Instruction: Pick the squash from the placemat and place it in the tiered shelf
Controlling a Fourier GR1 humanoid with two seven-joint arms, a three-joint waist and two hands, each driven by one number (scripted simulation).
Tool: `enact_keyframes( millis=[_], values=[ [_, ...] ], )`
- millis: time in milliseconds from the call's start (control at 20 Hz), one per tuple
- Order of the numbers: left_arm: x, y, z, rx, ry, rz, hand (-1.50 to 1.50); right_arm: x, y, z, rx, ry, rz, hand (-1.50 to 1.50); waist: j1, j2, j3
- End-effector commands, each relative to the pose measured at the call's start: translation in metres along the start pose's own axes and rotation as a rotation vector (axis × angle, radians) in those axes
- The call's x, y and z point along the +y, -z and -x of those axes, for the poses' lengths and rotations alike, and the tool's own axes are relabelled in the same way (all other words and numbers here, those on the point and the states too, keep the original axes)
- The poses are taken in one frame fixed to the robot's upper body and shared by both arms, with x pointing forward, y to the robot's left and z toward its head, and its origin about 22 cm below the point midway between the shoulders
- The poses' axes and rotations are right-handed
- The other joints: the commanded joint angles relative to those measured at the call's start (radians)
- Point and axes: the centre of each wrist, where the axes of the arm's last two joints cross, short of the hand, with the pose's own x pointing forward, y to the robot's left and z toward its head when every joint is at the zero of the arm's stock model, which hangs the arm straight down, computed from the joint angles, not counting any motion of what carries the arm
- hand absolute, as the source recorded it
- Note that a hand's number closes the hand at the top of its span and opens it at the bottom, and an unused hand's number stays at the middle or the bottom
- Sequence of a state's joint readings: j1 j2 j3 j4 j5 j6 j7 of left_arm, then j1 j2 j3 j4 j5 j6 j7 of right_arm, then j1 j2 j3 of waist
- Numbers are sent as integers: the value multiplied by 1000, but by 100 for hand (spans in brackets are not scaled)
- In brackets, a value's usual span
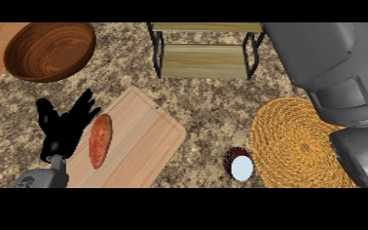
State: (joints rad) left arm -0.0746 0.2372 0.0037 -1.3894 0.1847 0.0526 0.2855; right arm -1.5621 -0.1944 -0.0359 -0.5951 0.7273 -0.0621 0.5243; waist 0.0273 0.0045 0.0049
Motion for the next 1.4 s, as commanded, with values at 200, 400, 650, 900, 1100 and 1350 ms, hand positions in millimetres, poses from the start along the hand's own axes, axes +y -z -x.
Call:
enact_keyframes(
  millis=[200, 400, 650, 900, 1100, 1350],
  values=[
    [16, 2, 10, 50, -6, 18, 0, 11, 7, 9, -37, -25, -9, 150, 2, 6, -6],
    [1, -3, 8, 49, -12, 0, 0, 3, 2, -12, 38, 57, 22, 150, -3, 0, -6],
    [-8, -4, 18, 54, 6, 11, 0, -15, 13, 15, 92, 265, 99, -150, -2, 4, -6],
    [-1, -4, 25, 50, -14, -16, 0, -39, 13, 13, 84, 478, 130, -150, -10, 1, -5],
    [-3, -2, 11, 53, -19, 0, 0, -21, 11, 20, 118, 612, 166, -150, -12, -1, -5],
    [12, 0, 8, 54, -1, -3, 0, -59, 18, 23, 150, 674, 334, -150, -3, 4, -6]
  ],
)
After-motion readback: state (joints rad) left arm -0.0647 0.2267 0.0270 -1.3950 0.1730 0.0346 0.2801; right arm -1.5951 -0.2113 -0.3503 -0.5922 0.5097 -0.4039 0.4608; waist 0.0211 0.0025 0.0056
